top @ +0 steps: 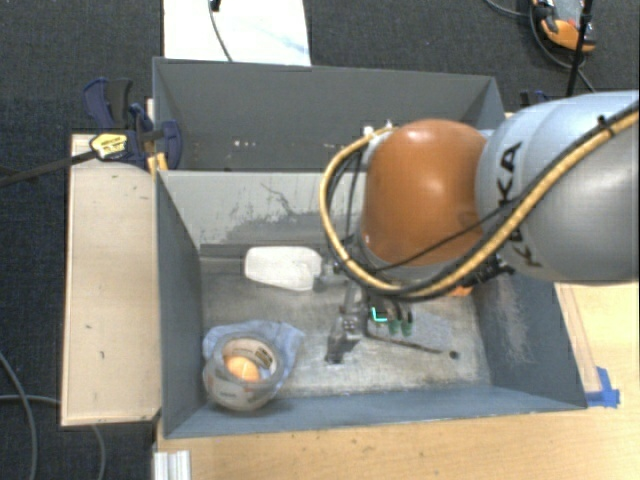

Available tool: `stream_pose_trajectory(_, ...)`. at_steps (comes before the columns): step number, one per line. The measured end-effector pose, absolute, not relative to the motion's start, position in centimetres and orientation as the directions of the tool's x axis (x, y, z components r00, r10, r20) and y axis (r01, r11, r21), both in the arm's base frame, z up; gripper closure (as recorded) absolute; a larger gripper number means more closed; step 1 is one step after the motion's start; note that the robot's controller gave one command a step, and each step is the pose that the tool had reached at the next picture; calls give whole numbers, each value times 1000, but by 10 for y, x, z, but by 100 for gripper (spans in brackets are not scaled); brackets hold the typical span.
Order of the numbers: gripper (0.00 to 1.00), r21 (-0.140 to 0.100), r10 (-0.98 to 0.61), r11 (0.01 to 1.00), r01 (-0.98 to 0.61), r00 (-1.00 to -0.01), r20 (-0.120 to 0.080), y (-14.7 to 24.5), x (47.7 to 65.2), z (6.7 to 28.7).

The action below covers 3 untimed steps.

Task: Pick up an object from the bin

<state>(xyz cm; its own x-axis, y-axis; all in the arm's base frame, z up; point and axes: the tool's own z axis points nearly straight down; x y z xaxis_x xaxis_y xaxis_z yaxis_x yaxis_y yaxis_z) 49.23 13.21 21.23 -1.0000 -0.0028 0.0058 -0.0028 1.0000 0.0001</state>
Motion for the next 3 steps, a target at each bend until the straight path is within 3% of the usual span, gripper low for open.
stream_pose_trajectory(1, 0, 1, 2, 1000, 2, -1000, -2, 131, 494, 216)
stream_pose_trajectory(2, 0, 2, -65, 998, -65, -998, -7, 173, 503, 134)
stream_pose_trajectory(3, 0, 0, -305, 952, -305, -952, 2, 208, 492, 144)
